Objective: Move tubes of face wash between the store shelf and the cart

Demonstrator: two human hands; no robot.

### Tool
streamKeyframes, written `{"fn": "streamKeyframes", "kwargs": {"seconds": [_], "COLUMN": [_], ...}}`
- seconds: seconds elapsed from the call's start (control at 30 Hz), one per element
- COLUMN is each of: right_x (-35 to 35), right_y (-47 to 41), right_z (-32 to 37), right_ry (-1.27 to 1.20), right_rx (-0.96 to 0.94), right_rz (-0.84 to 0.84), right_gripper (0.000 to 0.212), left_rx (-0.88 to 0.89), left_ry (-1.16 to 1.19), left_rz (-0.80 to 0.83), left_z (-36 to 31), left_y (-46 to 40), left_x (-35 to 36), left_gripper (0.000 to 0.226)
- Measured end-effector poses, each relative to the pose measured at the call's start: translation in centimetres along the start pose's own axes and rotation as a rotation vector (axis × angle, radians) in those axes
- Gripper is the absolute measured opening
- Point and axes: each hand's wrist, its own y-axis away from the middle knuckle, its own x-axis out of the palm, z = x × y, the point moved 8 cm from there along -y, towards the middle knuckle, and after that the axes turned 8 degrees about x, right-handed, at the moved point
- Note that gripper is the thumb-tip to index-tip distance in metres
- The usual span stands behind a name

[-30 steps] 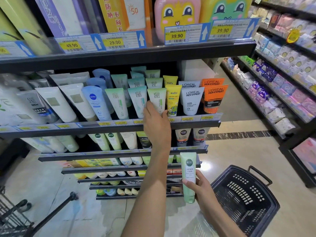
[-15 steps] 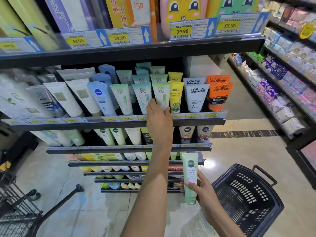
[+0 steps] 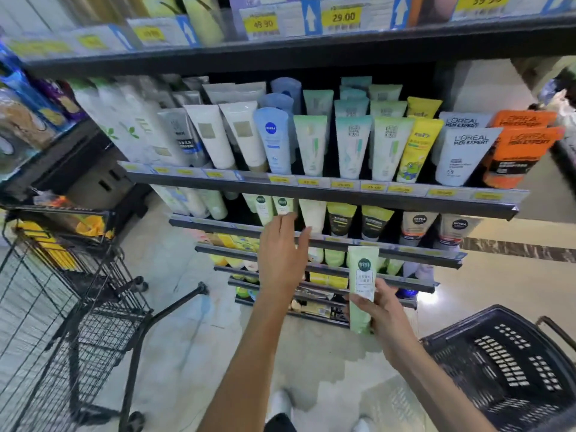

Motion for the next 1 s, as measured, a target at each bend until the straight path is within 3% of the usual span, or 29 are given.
{"fn": "streamKeyframes", "kwargs": {"seconds": [0.23,0.47,0.73,1.0], "right_x": [9.4,19.2,26.9,30.4], "right_y": [-2.6,-6.3,-11.5,-16.5], "right_z": [-0.8,-2.5,-1.8,0.4], "right_ry": [0.112,0.214,0.321,0.412], "right_rx": [-0.027,-0.058,-0.116,-0.229], "right_rz": [-0.021,-0.178,-0.406,-0.51], "right_gripper": [0.048,0.037,0.041,0.037], "left_rx": [-0.063,-0.011,0.086,0.141], "left_ry": [-0.064,-0.058,-0.079,-0.077], "left_rz": [0.177,0.368,0.429,0.454], "left_z": [15.2,27.4,34.1,37.4], "left_y": [5.2,3.1,-3.0,-4.2], "left_x": [-1.8,-0.9,1.3,4.4], "left_gripper": [0.036,0.037,0.037,0.03]}}
